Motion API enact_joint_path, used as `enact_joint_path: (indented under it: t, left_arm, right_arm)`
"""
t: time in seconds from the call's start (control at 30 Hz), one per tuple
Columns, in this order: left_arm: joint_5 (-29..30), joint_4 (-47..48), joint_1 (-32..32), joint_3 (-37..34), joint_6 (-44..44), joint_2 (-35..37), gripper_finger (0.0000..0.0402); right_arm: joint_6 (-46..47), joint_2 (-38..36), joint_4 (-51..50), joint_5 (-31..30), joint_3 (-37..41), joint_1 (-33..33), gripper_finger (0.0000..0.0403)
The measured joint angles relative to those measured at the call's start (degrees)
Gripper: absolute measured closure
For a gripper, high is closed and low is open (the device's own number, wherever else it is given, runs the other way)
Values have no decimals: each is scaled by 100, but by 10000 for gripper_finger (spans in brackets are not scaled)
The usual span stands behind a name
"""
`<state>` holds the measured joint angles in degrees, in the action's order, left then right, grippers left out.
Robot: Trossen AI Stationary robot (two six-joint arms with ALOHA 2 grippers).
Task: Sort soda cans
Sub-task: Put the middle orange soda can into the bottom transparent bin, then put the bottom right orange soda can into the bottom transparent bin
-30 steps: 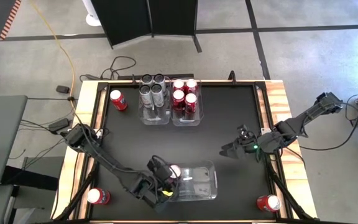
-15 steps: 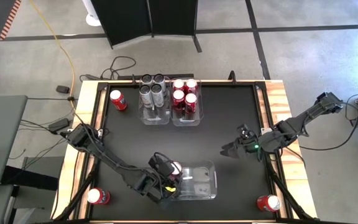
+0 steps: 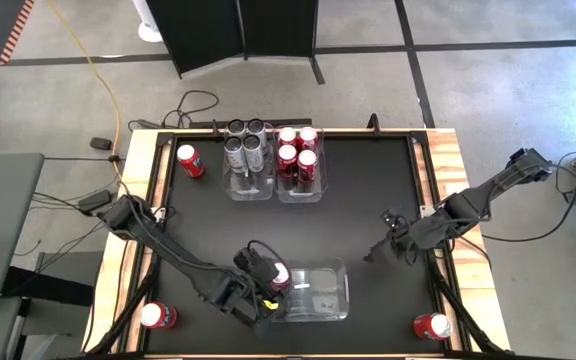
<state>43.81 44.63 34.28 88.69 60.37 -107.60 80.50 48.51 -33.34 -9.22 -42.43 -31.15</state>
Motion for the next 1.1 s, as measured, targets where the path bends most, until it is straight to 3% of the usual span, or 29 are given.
enact_joint_path:
  t: [0.3, 0.6, 0.9, 1.1]
  left_arm:
    - [15, 110, -103, 813, -1198, 370, 12]
    - [8, 91, -223, 988, -1271, 368, 12]
    - [-414, 59, -187, 986, -1258, 349, 12]
    - [-474, -91, -151, 986, -1258, 349, 12]
  right_arm:
    - [944, 653, -2157, 1992, -1020, -255, 124]
    - [629, 1522, -2511, 3735, -1227, -970, 133]
    - [471, 2103, -2611, 4140, -1227, -1609, 127]
    - [507, 2211, -2427, 4144, -1227, -1598, 68]
